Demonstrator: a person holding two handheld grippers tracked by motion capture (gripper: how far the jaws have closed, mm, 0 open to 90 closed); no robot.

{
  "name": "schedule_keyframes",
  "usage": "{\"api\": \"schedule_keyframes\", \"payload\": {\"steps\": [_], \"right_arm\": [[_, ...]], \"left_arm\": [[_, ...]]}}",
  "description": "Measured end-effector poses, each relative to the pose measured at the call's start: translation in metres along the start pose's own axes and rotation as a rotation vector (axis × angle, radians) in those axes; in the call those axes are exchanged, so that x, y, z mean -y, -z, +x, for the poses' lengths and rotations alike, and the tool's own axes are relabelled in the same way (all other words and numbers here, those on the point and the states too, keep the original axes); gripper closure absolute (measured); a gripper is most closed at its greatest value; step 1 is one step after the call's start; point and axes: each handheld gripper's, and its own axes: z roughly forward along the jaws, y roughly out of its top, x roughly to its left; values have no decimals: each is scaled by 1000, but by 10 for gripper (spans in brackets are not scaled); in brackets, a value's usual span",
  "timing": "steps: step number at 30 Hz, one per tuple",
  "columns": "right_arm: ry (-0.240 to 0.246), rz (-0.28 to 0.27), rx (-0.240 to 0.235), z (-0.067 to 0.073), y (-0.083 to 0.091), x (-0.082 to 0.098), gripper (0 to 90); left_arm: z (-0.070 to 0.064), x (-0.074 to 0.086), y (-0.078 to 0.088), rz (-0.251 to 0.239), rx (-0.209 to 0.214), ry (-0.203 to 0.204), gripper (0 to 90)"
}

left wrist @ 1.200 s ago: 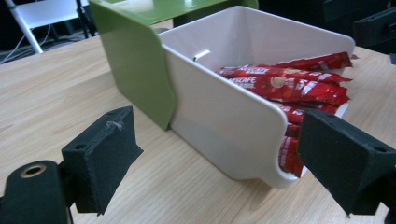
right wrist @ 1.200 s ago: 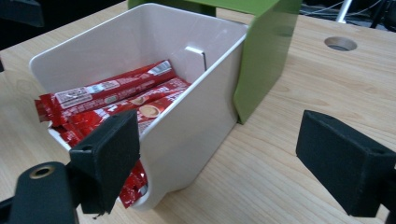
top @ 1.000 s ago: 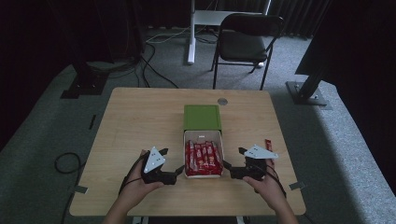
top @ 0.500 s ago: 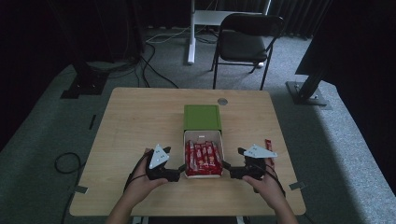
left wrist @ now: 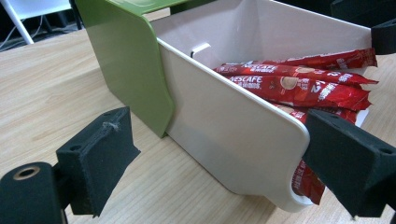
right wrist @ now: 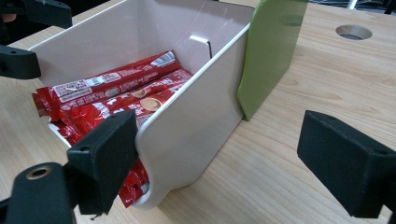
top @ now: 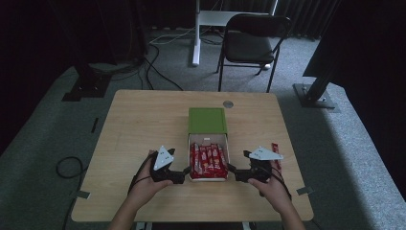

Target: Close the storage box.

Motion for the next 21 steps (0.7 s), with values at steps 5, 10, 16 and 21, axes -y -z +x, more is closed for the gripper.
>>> {"api": "schedule_keyframes", "payload": {"steps": [5, 10, 16, 21], "right_arm": [[-9, 2, 5, -2, -2, -1, 122], [-7, 3, 4, -2, -3, -2, 121], [-19, -2, 11, -5, -7, -4, 122], [-22, -4, 15, -6, -10, -6, 122]], "left_arm": [[1, -2, -2, 7, -4, -4, 110], [2, -4, -3, 9, -9, -8, 110], [7, -4, -7, 9, -10, 15, 110], [10, -6, -9, 10, -15, 23, 110]]}}
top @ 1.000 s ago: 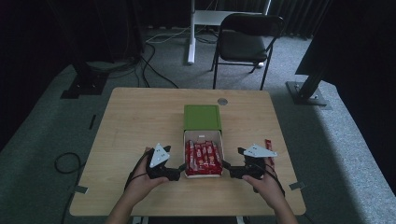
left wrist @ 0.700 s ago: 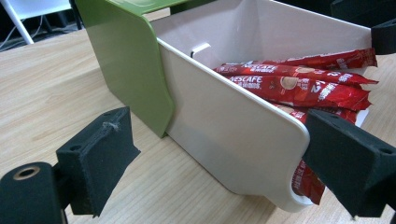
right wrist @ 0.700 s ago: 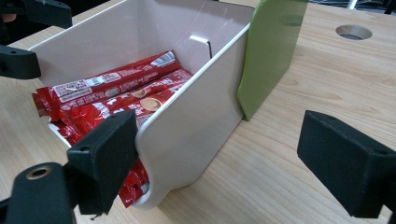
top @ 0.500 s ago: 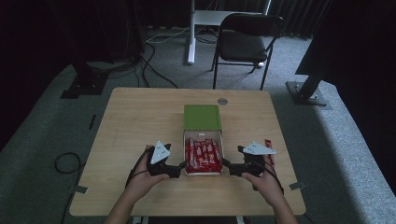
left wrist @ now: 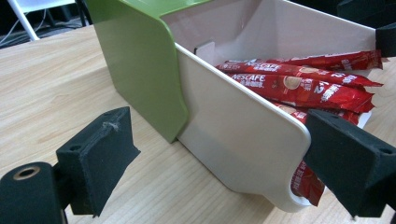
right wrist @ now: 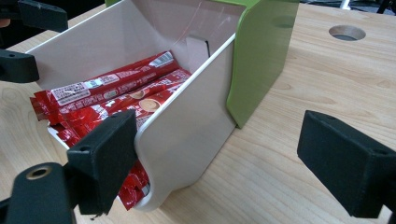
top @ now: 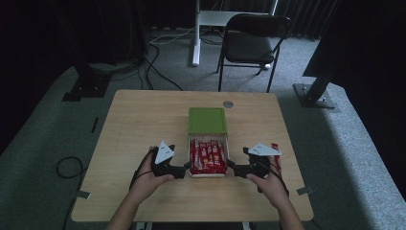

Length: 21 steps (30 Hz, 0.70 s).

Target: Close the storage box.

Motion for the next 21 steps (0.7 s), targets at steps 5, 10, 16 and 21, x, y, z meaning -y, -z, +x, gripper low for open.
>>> {"api": "schedule_keyframes", "payload": {"steps": [5, 10, 16, 21], "right_arm": [[8, 4, 0, -2, -3, -3, 121], [8, 7, 5, -4, -6, -5, 121], [3, 6, 9, -6, -10, -8, 122], [-12, 2, 10, -9, -13, -9, 121]], "left_arm": [[3, -3, -2, 9, 4, -14, 110], [6, -5, -5, 13, 0, -9, 110], [10, -6, -9, 11, -2, 13, 110], [14, -7, -11, 10, -5, 12, 110]]}}
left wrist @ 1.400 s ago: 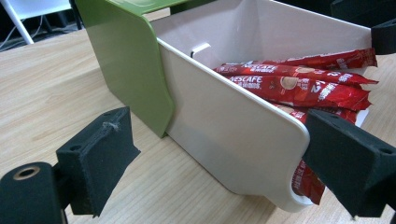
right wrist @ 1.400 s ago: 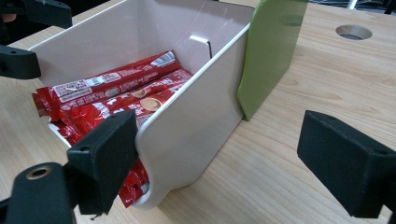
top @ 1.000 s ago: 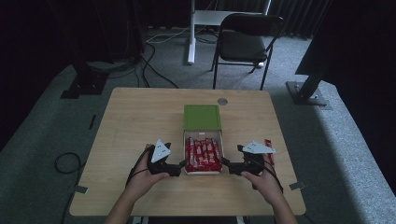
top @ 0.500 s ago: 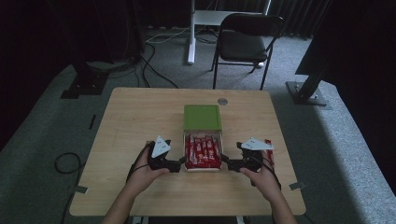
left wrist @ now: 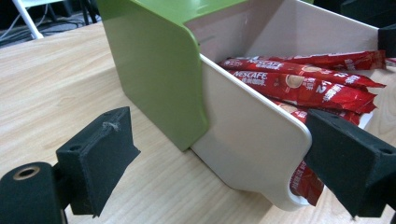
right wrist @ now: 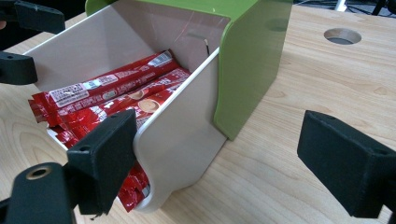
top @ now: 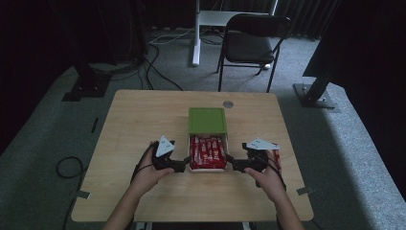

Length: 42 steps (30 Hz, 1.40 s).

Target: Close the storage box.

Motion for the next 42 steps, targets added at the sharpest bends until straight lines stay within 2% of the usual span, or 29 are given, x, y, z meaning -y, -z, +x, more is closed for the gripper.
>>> {"api": "schedule_keyframes", "payload": {"steps": [18, 27, 42], "right_arm": [[-38, -19, 15, -4, -9, -5, 121], [-28, -16, 27, -7, -14, -10, 121], [-63, -26, 41, -15, -24, -14, 120]], "left_arm": [[8, -6, -6, -4, -12, 29, 107], [10, -10, -10, 0, -35, 20, 106], [16, -13, -17, -3, -49, 35, 106]]}}
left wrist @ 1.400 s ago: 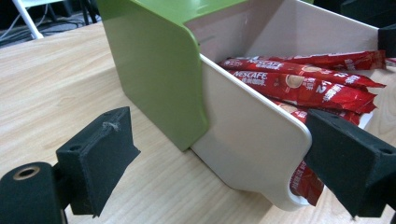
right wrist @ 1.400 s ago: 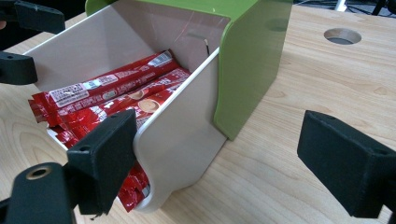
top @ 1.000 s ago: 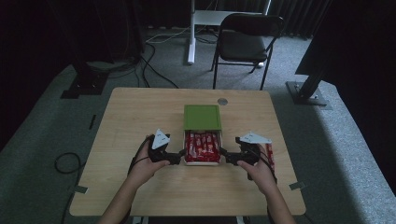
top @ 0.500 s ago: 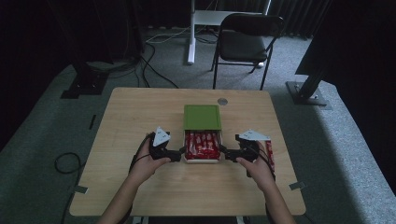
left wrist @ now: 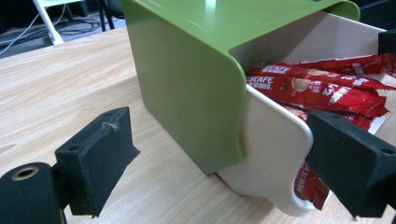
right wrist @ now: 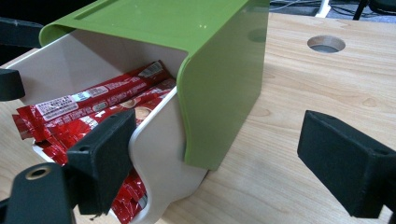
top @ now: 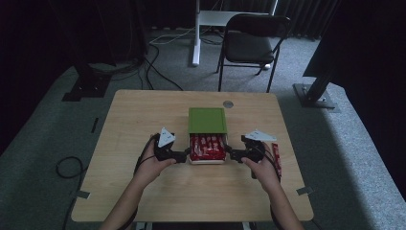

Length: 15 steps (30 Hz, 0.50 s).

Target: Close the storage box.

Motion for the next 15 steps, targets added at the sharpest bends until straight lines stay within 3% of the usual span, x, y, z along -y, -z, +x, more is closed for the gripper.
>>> {"api": "schedule_keyframes", "payload": {"steps": [15], "right_arm": [[-7, -4, 24, -4, -9, -5, 113]], "left_arm": [[6, -4, -8, -2, -17, 8, 106]]}}
